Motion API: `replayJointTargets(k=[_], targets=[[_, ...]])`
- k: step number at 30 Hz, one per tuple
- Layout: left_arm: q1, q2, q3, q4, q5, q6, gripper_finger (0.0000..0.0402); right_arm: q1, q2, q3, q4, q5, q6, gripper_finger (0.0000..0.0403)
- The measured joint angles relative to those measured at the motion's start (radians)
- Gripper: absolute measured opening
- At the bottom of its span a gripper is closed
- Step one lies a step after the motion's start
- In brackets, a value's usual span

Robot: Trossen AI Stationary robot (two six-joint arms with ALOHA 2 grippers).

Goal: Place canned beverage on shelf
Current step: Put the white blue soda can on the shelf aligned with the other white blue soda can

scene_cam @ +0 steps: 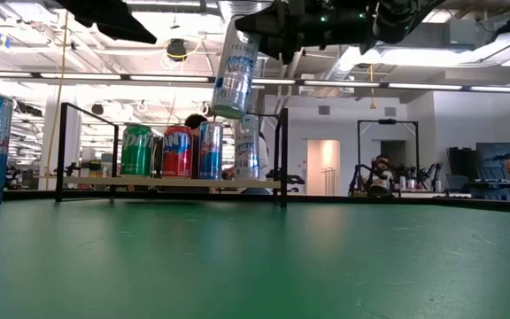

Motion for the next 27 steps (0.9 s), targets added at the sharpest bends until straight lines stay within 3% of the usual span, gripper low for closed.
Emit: replayJointTargets(k=[16,27], targets=[[0.000,-0.003,0.000,0.055,-0.027,0.026,0.0327,-0.030,0.080,0.002,0.114,-0.050,0.013,0.0276],[0.002,-0.133,-0.031,0.092,0.008,0.009,0.0327,-0.109,0.081,0.001,0.065,-0.061,0.034,0.0276]])
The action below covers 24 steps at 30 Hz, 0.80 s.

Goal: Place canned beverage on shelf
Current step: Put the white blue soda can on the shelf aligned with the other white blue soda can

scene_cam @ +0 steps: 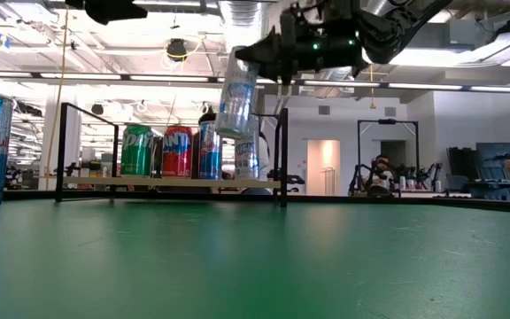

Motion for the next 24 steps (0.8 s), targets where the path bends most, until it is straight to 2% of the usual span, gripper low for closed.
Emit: replayJointTargets(k=[5,9,18,21,24], targets=[[0.001,-0.043,-0.119,0.114,-0.026,0.001,0.0327,-0.029,-0.001,0.000,-0.033,0.112,0.026,0.0276],[0.002,-0.065,-0.149,0.147,-0.032,0.001,0.0327,-0.028,0.000,0.000,-0.045,0.174,0.041,0.0276],[0.002,-0.065,-0.151,0.145,-0.031,0.027,0.0327,-0.020,0.000,0.000,-0.030,0.211,0.058,0.0276],[0.002,-0.065,-0.151,0.147,-0.031,0.026,0.0327,-0.005,0.057,0.037,-0.012,0.229,0.064,0.0276],[0.002,-0.065,-0.151,0.147,-0.020,0.026,0.0327,0.002,0.110,0.086,-0.100,0.225,0.048,0.0276]])
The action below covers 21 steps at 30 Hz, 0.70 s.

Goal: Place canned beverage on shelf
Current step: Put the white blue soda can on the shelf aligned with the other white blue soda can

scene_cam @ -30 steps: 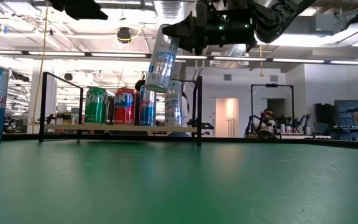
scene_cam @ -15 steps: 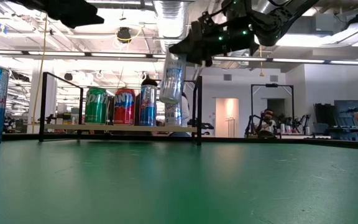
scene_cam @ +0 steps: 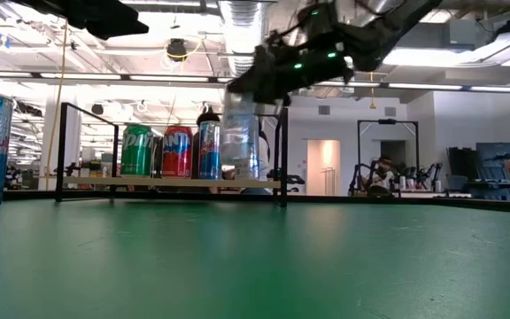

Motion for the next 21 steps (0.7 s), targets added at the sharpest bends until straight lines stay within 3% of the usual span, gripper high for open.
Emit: replayJointTargets(k=[7,21], targets=[[0.000,0.000,0.000,-0.014,0.007,-0.004,0.0327,0.003,0.016,0.120,-0.116,-0.011,-0.035,0.0276],[0.000,0.000,0.000,-0.030,0.031,0.000,0.0327,-0.053,0.021,0.078,-0.145,0.001,-0.060,0.0276]])
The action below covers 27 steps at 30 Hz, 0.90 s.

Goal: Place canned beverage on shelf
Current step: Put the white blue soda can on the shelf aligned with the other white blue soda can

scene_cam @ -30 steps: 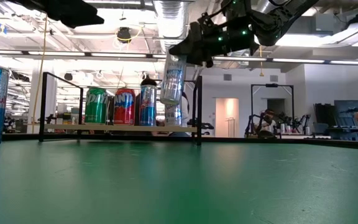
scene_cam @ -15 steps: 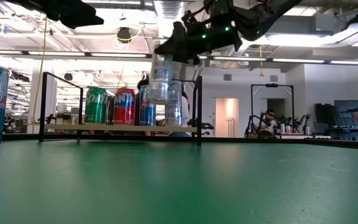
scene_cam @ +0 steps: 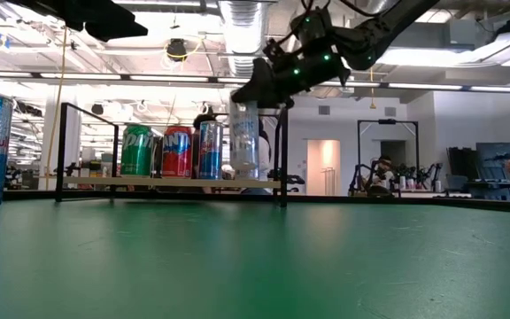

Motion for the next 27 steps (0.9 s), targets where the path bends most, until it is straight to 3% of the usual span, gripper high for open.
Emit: replayJointTargets(k=[18,27], targets=[[0.000,0.000,0.000,-0.004,0.000,-0.010,0.0327,-0.033,0.000,-0.067,0.043,0.007,0.037,0.0276],[0.000,0.000,0.000,-0.005,0.000,-0.023,0.0327,-0.033,0.000,-0.067,0.039,-0.050,0.020,0.0285]])
